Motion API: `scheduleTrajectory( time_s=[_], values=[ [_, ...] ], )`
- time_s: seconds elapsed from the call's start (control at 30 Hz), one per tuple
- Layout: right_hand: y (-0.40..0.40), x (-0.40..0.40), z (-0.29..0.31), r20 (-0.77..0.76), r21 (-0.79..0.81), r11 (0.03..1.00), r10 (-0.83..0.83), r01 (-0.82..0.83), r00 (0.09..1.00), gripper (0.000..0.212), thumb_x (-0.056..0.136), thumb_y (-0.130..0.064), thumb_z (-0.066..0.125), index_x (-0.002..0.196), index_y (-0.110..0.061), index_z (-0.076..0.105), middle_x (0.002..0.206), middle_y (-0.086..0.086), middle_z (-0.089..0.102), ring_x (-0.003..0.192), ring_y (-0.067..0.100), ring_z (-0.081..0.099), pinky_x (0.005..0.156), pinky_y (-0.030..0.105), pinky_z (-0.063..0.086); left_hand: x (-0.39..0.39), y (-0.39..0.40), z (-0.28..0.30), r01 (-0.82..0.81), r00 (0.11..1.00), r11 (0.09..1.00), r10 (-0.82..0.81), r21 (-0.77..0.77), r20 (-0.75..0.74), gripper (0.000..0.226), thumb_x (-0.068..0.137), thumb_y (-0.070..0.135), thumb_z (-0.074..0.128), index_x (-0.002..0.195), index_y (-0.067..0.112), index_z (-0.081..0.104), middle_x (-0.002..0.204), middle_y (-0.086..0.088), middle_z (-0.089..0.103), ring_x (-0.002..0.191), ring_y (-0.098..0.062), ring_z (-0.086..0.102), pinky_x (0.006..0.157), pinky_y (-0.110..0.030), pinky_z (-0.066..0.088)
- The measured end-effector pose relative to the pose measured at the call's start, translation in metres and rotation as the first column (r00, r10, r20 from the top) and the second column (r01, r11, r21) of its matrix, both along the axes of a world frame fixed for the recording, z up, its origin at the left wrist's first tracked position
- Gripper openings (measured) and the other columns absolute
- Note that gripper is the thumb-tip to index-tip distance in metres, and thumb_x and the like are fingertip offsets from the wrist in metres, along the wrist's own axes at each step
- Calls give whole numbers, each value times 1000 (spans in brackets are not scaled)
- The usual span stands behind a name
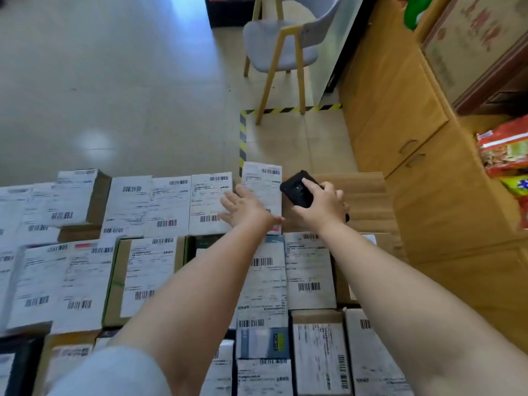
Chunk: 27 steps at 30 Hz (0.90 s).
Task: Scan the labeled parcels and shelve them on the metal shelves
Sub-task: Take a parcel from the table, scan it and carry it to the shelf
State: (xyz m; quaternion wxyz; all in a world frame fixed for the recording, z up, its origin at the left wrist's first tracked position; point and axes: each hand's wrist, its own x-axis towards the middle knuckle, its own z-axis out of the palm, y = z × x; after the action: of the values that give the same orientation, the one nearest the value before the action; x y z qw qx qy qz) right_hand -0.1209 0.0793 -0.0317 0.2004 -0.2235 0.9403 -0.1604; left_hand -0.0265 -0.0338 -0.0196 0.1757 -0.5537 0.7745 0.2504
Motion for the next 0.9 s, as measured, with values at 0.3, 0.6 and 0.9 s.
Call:
scheduleTrajectory(
  time_s=[0.3,0.6,0.9],
  values=[
    [18,-34,3,11,-46,997,-65,66,998,69,82,-48,66,145,-44,39,140,3,41,122,30,35,101,47,36,-13,-17,8,-158,901,942,260,294,-346,66,74,24,78,126,31,39,105,-2,66,88,-24,70,72,-39,61],
    [16,-28,56,-4,-148,985,89,-89,996,66,85,-53,58,146,-45,35,136,1,44,119,26,36,100,44,37,18,-77,72,-173,654,783,545,597,-524,59,77,3,81,127,17,53,110,-6,71,96,-24,70,66,-36,57],
    [-56,62,163,-165,-55,908,403,-416,900,61,90,-52,53,147,-47,32,140,4,41,126,28,33,102,47,33,112,-122,159,-233,377,871,491,433,-785,66,76,-4,79,122,29,43,108,0,61,91,-18,64,60,-31,50]
  ],
)
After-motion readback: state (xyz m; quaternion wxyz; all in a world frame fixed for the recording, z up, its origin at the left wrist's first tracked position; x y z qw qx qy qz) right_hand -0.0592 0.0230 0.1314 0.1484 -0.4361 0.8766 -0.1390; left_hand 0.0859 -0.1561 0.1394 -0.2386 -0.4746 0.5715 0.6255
